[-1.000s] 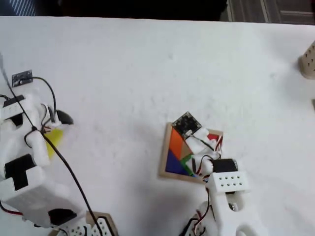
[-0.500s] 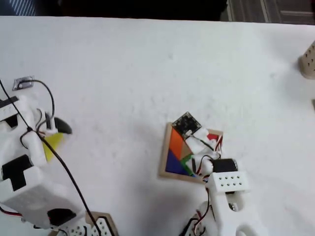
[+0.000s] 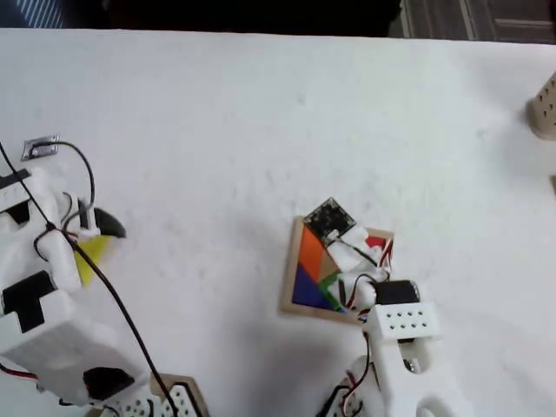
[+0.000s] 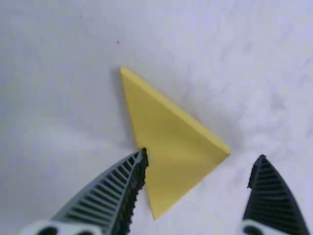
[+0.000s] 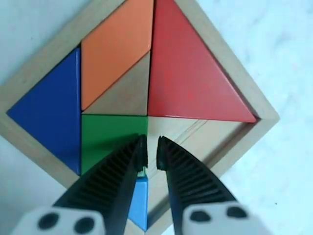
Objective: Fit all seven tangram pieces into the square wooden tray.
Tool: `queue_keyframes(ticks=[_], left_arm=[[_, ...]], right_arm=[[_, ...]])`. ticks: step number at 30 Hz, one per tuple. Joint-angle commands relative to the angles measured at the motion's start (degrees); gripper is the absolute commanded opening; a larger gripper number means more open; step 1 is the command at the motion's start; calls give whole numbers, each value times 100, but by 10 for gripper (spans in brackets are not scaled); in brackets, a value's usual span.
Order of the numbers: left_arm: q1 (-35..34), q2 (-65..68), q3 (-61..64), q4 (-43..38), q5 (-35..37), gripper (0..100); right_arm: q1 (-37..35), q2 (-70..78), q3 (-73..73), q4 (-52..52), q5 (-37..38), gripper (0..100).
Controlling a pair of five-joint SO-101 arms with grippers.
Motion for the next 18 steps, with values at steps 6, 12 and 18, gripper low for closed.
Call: queue_keyframes(ticks=[6, 12, 18], left_arm=[[-268, 919, -360, -273, -62, 332], [-259, 1103, -431, -413, -70, 332], [-277, 198, -396, 176, -35, 335]], right_arm=[[-57, -145, -44, -48, 53, 45], [-57, -145, -44, -57, 53, 45], [-242, -145, -26, -48, 53, 45]])
